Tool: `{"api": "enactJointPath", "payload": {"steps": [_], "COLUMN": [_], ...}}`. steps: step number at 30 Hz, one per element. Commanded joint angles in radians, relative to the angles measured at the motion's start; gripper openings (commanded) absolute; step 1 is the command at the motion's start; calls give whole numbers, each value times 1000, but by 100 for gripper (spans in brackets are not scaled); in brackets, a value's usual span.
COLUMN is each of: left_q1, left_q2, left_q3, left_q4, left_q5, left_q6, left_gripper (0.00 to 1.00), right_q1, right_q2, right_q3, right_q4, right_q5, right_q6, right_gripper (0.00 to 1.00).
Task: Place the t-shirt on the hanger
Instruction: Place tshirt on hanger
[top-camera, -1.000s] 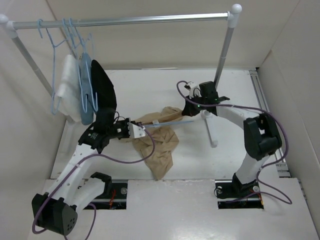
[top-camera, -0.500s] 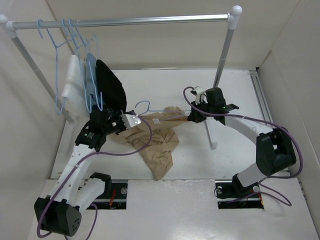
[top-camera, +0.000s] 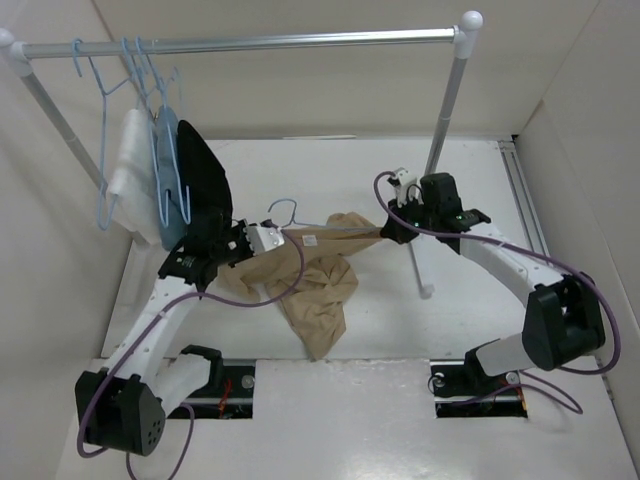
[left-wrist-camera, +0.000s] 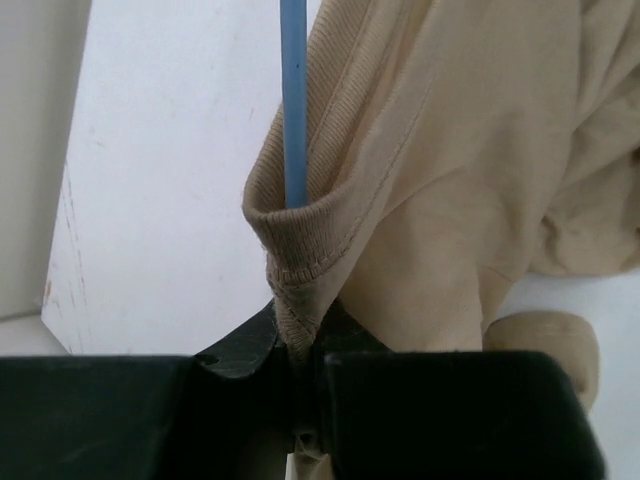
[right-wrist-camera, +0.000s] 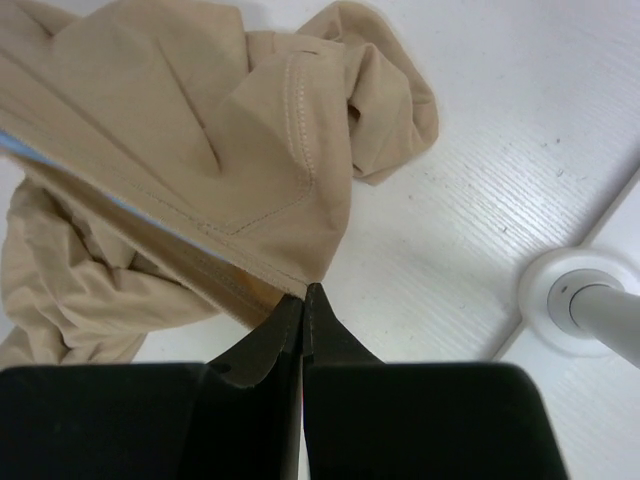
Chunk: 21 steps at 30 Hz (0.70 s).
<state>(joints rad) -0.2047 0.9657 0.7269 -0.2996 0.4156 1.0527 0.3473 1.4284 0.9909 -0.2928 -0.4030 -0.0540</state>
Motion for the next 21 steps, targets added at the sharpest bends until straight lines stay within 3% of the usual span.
{"api": "enactJointPath", "payload": {"steps": [1,5,8,16,21], "left_q1": [33,-42,-64,-238,-252], "left_q2": [27,79,79,70,48], "left_q3": [3,12,2,68,100], "left_q4": [30,40,40,89,143], "left_q5": [-173,-302,-316,-135,-29], "left_q6": [-28,-14,-5,-160,-263], "left_gripper": [0,0,0,0,0], "right_q1": [15,74,88,255,266], "right_q2": [-48,-69,-69,6,4], "right_q3": [49,81,106,252,272], "right_q4": [-60,-60,-60,-26,0], "right_q5": [139,128,139,-23,-96], "right_q6": [-98,-141,-141,-199,-211], "right_gripper": [0,0,0,0,0]}}
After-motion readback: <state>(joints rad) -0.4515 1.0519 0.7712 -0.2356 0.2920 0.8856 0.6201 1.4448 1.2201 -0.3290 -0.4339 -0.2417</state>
